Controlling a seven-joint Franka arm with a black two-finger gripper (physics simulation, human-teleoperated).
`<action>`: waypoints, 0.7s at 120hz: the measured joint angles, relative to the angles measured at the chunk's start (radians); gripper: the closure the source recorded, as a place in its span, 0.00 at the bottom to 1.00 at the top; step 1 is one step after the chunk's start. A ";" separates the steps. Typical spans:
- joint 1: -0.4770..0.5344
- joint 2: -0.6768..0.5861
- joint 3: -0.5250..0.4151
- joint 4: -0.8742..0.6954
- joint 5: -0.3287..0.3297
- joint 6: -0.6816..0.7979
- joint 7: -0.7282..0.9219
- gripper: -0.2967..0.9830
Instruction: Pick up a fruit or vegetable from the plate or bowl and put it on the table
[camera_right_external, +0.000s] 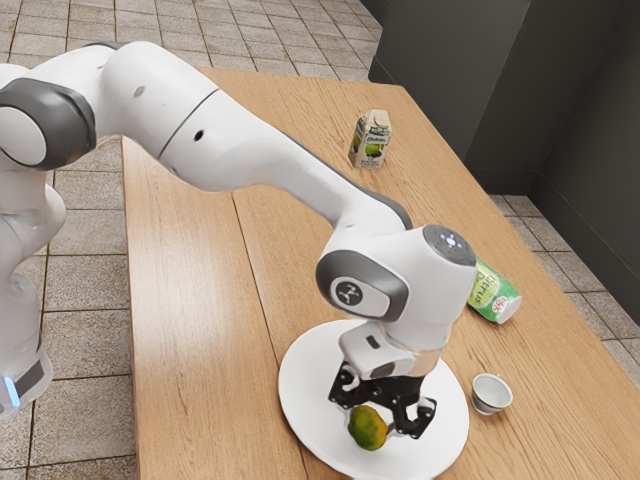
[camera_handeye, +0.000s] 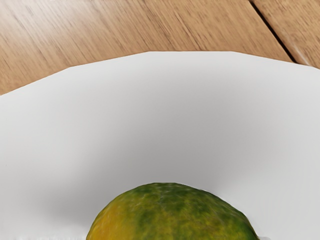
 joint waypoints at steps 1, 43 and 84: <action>0.000 0.000 0.000 0.000 0.000 0.001 -0.001 0.59; -0.005 0.143 -0.143 0.395 0.124 0.018 -0.011 0.57; 0.023 0.289 -0.192 0.468 0.154 0.117 -0.002 0.33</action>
